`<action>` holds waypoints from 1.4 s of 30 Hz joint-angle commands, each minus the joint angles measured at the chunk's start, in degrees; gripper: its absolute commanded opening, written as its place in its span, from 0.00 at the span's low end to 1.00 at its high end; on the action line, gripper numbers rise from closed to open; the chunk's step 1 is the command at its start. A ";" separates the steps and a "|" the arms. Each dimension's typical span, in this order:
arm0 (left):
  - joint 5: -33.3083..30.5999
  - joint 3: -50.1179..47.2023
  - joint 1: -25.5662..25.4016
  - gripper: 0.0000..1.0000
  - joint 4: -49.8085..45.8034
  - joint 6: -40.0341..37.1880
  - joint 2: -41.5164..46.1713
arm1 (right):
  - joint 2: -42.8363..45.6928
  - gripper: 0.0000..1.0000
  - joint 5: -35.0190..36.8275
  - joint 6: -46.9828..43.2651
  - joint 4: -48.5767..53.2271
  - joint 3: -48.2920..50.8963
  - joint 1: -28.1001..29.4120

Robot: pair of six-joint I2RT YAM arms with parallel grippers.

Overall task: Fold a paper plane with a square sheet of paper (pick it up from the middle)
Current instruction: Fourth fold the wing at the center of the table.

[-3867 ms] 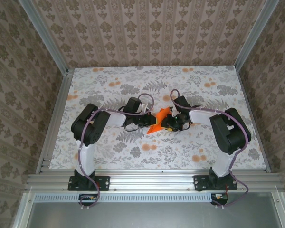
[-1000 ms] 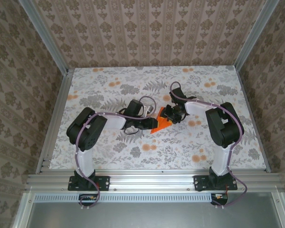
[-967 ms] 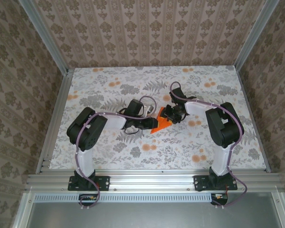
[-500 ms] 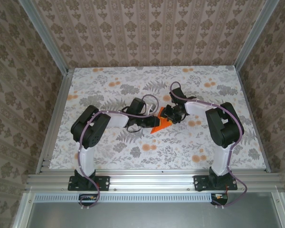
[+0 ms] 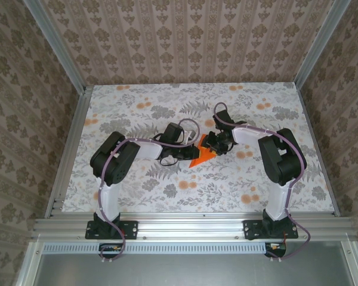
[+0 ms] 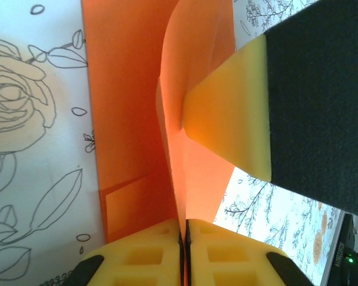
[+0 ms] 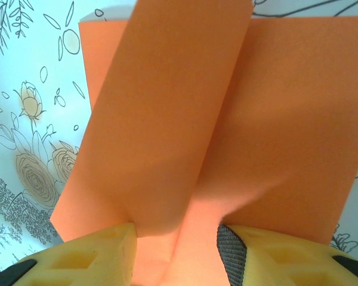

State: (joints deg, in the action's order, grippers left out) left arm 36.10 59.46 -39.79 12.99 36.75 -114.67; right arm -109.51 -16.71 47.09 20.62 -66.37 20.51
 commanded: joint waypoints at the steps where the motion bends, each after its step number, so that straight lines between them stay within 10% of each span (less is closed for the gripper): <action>1: -0.87 1.34 -0.22 0.08 0.17 -0.61 -0.46 | -4.83 0.47 8.45 1.58 8.07 3.78 -0.37; 19: 8.84 1.59 0.78 0.02 3.32 9.76 -2.28 | 10.70 0.52 -2.90 -9.62 1.70 5.82 -2.08; 42: 12.58 4.52 0.32 0.01 4.24 15.58 -6.39 | 3.65 0.48 -5.34 -13.22 0.94 6.59 -2.04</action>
State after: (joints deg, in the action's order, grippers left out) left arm 46.74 62.46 -39.40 16.84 51.40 -120.11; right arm -104.03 -24.10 34.41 19.51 -59.07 18.37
